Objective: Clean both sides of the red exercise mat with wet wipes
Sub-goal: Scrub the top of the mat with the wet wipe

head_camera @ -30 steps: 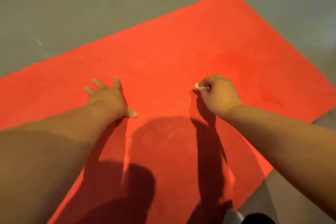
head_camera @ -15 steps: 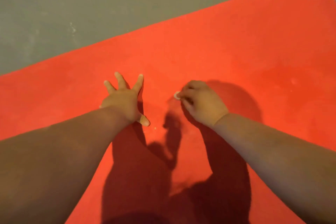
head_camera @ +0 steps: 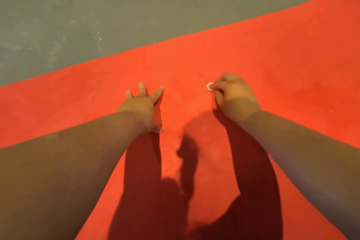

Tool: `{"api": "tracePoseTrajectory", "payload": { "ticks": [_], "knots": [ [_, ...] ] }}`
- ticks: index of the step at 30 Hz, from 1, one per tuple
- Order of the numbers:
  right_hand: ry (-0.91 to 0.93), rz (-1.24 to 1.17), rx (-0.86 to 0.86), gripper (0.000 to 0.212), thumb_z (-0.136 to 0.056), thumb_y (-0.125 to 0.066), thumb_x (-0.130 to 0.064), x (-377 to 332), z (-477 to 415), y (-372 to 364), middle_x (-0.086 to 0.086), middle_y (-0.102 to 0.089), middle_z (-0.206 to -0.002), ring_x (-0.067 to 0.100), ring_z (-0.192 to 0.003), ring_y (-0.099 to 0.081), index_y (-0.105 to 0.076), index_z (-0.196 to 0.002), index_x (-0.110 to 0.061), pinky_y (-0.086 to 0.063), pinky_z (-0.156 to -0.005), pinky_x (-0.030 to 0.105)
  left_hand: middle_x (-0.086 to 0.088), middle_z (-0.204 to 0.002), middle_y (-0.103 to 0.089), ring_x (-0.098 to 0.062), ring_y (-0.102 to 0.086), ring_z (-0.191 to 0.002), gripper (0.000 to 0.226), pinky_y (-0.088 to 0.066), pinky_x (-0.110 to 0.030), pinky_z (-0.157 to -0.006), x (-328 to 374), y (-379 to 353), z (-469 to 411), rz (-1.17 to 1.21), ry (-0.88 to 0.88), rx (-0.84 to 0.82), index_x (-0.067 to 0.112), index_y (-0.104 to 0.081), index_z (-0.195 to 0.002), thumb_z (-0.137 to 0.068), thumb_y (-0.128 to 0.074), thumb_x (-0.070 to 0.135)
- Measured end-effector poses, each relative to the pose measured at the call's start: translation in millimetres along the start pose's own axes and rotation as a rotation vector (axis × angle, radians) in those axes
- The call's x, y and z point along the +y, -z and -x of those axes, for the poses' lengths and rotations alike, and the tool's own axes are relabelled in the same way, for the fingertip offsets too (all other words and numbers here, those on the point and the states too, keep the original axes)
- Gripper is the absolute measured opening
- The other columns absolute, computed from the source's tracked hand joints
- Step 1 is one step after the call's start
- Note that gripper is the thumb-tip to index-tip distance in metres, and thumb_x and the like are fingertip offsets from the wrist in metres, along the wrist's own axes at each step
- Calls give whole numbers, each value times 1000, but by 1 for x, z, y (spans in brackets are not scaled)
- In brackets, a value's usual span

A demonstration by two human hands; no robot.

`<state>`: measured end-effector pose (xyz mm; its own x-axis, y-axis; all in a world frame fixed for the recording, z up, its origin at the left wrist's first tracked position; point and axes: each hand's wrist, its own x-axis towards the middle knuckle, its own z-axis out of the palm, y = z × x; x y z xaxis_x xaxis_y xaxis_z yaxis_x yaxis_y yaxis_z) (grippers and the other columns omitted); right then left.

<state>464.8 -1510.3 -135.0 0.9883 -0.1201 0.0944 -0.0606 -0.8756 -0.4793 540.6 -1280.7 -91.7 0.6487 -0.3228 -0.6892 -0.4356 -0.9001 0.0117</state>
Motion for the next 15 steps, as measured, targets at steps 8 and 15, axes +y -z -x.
{"api": "tracePoseTrajectory", "payload": {
  "ticks": [8,15],
  "knots": [
    [-370,-61,174,28,-82,-52,-8,-9,-13,-8,20,-67,-100,35,-96,-61,-73,-99,-3,-42,-85,32,-20,-159,3,-48,-12,-142,124,-22,-49,-115,-44,5,-1,-160,125,45,24,6,-153,-69,-81,47],
    [277,-115,-236,27,-77,-51,-13,-57,0,-38,16,-63,-86,34,-83,-60,-74,-89,-5,-49,-76,35,-23,-157,14,-56,-14,-138,128,-26,-51,-112,-51,6,-4,-52,141,-11,30,15,-151,-69,-80,51]
  ]
}}
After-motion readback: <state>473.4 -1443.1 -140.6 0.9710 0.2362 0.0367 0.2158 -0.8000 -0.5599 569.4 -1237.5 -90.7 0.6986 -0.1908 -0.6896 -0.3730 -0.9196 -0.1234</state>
